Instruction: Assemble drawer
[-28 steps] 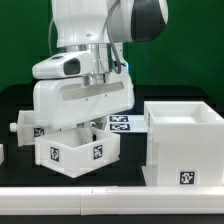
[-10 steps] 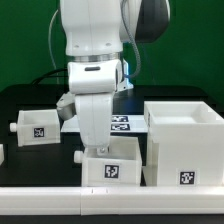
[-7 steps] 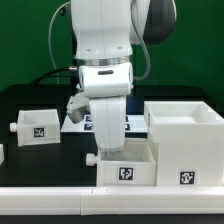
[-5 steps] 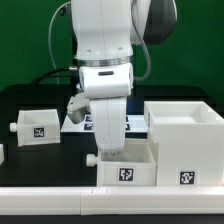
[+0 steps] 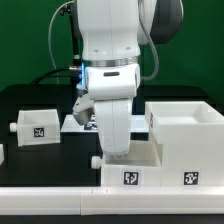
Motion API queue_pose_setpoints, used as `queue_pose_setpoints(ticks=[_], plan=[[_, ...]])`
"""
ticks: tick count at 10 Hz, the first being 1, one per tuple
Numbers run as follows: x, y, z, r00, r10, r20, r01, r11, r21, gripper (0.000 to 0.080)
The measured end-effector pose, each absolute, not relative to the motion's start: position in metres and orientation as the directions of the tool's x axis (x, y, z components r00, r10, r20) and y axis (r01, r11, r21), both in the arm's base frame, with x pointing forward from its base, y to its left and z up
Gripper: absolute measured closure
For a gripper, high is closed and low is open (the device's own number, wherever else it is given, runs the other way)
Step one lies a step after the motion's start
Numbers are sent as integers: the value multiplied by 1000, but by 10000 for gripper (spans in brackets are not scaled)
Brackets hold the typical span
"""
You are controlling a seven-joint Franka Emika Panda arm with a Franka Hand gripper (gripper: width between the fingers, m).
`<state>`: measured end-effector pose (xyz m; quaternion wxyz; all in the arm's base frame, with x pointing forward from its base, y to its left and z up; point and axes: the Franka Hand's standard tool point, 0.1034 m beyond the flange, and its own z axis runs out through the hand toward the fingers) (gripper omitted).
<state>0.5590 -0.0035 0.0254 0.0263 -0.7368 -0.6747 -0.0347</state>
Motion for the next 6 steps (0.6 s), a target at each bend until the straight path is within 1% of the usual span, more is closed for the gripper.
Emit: queue_pose_setpoints(ticks=[3,4,6], plan=[[552,2,15,86,992,91,996,-86,-4,761],[552,4,15,60,995,85,998,-60,-2,761],[552,5,15,55,995,83,998,-55,-2,761]])
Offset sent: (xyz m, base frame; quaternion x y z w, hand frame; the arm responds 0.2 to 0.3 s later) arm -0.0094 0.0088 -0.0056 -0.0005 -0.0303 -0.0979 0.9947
